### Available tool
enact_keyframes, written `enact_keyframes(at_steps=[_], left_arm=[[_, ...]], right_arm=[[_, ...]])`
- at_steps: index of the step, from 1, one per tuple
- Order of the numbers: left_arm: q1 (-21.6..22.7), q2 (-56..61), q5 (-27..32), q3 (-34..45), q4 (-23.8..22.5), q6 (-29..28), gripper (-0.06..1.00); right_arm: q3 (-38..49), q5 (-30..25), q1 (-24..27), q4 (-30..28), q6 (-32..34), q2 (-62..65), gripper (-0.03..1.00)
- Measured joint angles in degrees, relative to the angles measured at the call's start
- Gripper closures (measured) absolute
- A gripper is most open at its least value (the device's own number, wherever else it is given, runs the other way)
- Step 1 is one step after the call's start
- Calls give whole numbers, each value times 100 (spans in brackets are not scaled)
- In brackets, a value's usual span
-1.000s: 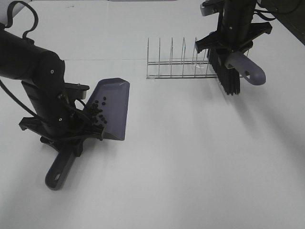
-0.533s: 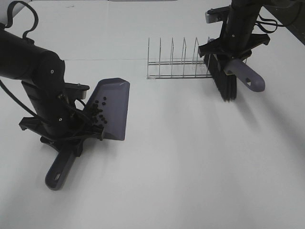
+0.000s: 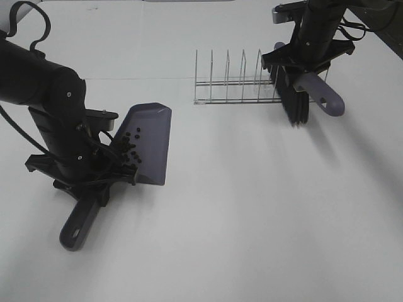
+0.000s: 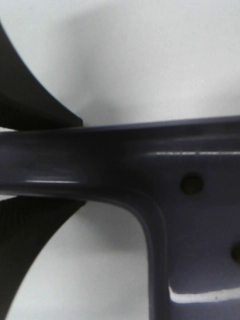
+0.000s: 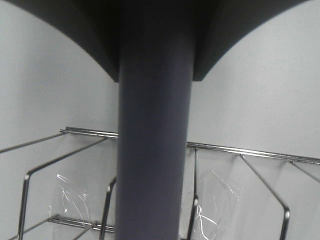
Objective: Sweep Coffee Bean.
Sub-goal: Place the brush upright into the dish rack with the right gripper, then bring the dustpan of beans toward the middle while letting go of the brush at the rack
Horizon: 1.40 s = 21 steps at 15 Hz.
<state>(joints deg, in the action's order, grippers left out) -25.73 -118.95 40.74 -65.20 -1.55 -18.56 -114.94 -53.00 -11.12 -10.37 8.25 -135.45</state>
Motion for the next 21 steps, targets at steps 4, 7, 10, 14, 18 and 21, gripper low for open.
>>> enact_keyframes(at_steps=[4,7,10,14,18,21], left_arm=[[0,0,6,0,0,0,59],[0,0,6,0,0,0,59],[0,40,6,0,-6,0,59],[0,46,6,0,-6,0,59],[0,46,6,0,-6,0,59],[0,52,6,0,-6,0,59]], right_arm=[[-6,-183,0,-11,40,0,45],[-189,-521,0,-23,52,0,19],[-693,-1421,0,-34,17,183,14],[-647,-1656,0,430,-355,625,17],[951,-1650,0,963,-556,2011,24],[2664,-1667,0,1037,-573,3592,24]])
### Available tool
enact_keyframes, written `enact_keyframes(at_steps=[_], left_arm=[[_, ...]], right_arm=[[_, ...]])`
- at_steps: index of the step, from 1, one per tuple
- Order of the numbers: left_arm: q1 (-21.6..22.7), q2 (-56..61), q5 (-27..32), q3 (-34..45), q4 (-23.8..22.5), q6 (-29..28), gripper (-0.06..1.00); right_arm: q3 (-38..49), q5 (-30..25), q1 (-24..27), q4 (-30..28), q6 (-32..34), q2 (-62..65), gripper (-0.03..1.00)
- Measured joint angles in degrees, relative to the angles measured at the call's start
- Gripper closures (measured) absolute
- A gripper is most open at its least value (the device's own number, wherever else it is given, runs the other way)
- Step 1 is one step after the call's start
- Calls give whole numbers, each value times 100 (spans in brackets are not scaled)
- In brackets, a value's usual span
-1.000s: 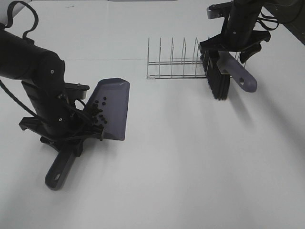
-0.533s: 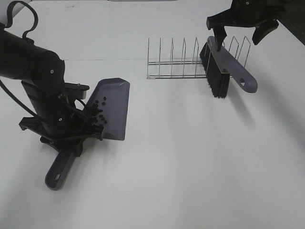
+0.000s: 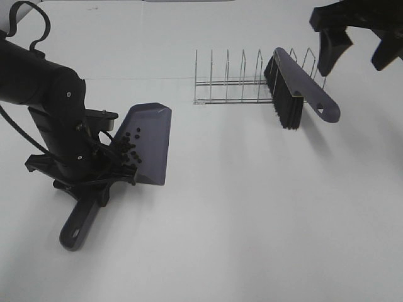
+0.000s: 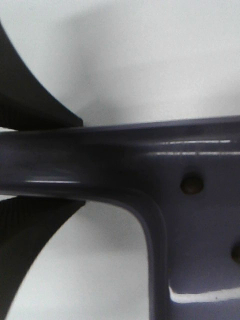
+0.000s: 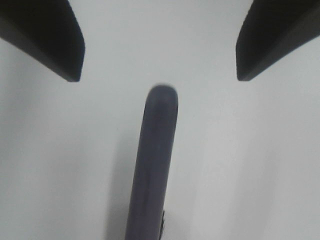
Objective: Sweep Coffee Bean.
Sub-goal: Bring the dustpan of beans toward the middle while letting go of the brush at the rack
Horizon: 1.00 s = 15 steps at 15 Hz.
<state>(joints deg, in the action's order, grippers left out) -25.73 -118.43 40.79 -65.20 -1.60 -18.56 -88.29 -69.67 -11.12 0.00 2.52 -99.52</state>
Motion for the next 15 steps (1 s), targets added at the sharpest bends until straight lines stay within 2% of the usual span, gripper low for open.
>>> enact_keyframes(at_steps=[1,4,9,13,15], left_arm=[[0,17,-11,0,0,0,59],[0,29,23,-69,40,0,59],[0,-115,355,-636,206,0,59],[-309,-138,470,-802,275,-17,59],[-435,-275,453,-825,321,-149,59]], right_arm=[[1031,11,0,201,0,1117,24],[2143,195,0,361,0,2395,24],[4194,269,0,407,34,4303,24],[5466,350,0,418,103,5248,24],[5827,607,0,418,103,5735,24]])
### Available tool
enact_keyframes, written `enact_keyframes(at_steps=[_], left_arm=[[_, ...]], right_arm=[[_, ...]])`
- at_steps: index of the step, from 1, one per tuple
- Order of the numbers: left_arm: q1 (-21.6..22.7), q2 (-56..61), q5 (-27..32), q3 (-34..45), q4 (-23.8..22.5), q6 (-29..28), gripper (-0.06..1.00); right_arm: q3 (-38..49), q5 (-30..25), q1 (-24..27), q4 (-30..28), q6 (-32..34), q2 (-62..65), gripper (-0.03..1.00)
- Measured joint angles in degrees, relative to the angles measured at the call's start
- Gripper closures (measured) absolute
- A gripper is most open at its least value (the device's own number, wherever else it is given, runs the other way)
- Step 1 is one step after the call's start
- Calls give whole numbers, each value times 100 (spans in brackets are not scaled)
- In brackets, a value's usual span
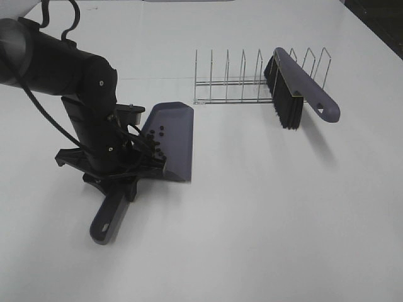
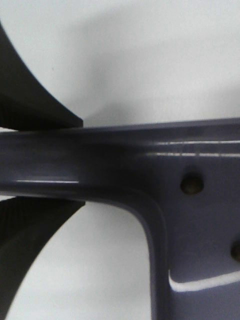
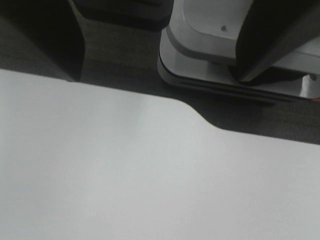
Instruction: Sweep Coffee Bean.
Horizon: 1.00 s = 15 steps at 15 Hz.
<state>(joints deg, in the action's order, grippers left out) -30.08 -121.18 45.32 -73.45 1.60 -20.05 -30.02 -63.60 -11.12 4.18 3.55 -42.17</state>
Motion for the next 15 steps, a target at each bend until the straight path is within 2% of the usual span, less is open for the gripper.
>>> enact_keyframes(at_steps=[2,6,8,9,11,12,15], left_arm=[[-11,-103,-17,-34,-11,-92,59],[-11,-155,166,-178,-6,-223,57],[-11,-218,636,-430,-29,-120,37],[-11,-235,934,-642,-74,-6,32],[-11,-172,1633,-1094,-372,86,29],[-11,-109,1719,-1152,-458,80,29],[138,848,2154,-1232,-1209,-138,29]], right_arm=[[109,206,0,6,0,493,24],[103,252,0,11,0,1054,24],[103,252,0,11,0,1066,24],[103,252,0,11,0,1077,24],[103,252,0,11,0,1094,24],[103,252,0,11,0,1094,24],[103,252,0,11,-115,1094,24]])
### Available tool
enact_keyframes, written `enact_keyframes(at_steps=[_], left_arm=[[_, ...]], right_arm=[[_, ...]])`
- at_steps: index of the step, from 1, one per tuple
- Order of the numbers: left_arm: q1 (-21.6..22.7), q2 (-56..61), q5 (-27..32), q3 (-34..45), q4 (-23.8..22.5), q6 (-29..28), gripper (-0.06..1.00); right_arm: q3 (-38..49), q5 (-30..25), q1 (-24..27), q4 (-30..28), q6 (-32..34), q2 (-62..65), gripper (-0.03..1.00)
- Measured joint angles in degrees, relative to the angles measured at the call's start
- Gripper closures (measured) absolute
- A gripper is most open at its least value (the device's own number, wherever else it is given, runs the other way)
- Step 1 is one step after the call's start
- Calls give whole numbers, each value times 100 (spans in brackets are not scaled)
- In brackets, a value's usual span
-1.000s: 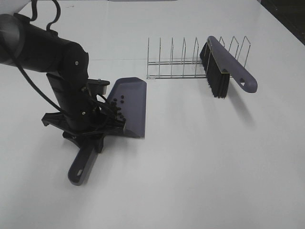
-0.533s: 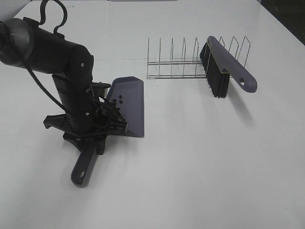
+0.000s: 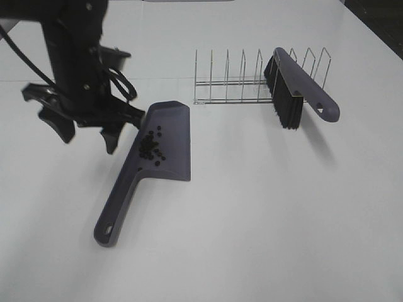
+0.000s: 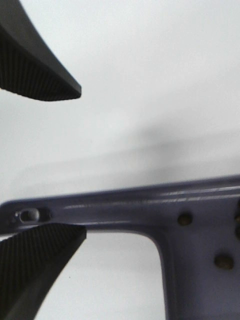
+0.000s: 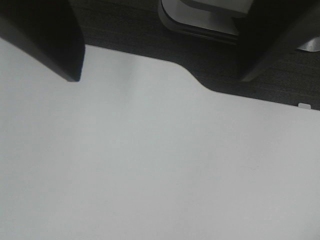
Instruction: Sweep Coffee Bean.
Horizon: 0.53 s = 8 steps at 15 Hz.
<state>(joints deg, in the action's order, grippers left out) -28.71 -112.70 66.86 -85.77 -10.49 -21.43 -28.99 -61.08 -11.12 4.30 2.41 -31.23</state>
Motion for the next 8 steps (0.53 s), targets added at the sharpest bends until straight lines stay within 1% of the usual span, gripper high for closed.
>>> enact_keyframes(at_steps=[1,2,4,5,6,7,8], left_arm=[[178,372,166,6,-155,-23,29],[361,762,183,86,-235,-17,29],[722,1719,241,584,-315,46,29],[831,2212,252,951,-327,52,29],[848,2739,269,1421,-332,52,29],[859,3696,281,2143,-286,69,29],[859,4286,281,2624,-201,74,29]], right_arm=[[0,0,0,0,-69,0,24],[0,0,0,0,-206,0,24],[0,0,0,0,-332,0,24],[0,0,0,0,-390,0,24],[0,0,0,6,-441,0,24],[0,0,0,40,-470,0,24],[0,0,0,40,-470,0,24]])
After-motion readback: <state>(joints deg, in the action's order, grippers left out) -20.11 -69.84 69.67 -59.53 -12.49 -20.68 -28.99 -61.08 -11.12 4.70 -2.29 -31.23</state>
